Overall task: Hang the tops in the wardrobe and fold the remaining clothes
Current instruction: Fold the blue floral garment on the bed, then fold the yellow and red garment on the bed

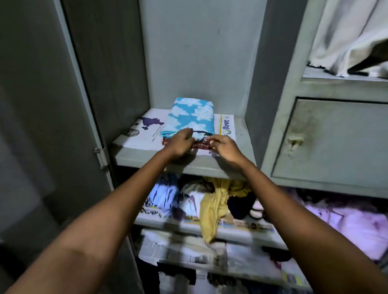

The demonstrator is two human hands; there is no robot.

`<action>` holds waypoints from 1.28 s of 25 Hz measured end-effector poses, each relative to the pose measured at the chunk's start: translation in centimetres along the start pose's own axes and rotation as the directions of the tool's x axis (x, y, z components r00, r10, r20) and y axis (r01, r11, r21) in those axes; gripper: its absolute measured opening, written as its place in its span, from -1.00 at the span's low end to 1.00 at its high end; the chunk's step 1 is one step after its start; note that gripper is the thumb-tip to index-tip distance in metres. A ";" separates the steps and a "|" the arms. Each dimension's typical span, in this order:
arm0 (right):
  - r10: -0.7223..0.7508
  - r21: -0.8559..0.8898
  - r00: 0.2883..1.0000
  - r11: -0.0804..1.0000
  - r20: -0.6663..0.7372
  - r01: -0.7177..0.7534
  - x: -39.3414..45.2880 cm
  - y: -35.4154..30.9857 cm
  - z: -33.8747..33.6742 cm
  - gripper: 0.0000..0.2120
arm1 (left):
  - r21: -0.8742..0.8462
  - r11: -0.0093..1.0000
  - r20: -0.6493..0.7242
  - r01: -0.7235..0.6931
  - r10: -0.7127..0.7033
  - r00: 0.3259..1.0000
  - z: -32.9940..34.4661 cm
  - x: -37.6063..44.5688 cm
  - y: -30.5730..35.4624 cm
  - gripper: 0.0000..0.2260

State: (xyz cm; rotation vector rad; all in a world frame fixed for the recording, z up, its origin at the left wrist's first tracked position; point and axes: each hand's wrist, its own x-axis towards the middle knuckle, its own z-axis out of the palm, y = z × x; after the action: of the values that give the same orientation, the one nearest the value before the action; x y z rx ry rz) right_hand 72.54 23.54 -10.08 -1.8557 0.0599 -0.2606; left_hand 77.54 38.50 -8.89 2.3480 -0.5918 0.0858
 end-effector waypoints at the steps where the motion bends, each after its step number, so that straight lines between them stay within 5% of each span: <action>1: 0.012 0.043 0.999 0.999 -0.052 -0.010 -1.7 0.2 0.0 -0.76 | -0.131 0.991 -0.031 0.015 -0.019 0.999 0.2 -2.2 0.7 -0.63; 6: 0.044 0.111 0.983 0.993 -0.179 -0.024 -13.2 2.4 -0.8 -0.75 | -0.579 0.815 -0.117 0.022 -0.109 0.987 5.3 -14.6 3.6 -0.73; 15: 0.389 0.227 0.875 0.916 -0.288 -0.332 -34.2 9.4 -5.3 -0.88 | -0.510 0.814 0.330 0.278 -0.113 0.937 15.7 -29.3 9.5 -0.68; 19: 0.550 0.314 0.711 0.835 -0.438 -0.453 -43.4 12.8 -7.0 -0.82 | -0.221 0.959 0.670 0.178 0.016 0.742 20.3 -34.2 12.2 -0.62; 23: 0.663 0.402 0.517 0.744 -0.541 -0.534 -52.7 14.0 -8.3 -0.74 | -0.270 0.953 0.781 0.136 0.135 0.610 24.2 -39.0 14.6 -0.64; 28: 0.809 0.645 0.191 0.564 -0.556 -0.516 -66.5 15.6 -8.7 -0.66 | -0.100 0.980 0.979 0.174 0.066 0.195 31.5 -49.5 16.3 -0.78; 32: 0.827 0.781 -0.062 0.499 -0.559 -0.376 -77.5 15.6 -10.1 -0.76 | -0.106 0.979 0.994 0.171 0.099 0.053 34.5 -57.9 21.2 -0.73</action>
State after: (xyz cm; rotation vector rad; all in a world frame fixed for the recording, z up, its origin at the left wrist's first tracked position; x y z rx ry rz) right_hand -3.60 22.85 -33.60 -0.7696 1.6237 -0.6025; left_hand 13.09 24.88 -34.37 1.8204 -1.0892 -1.7790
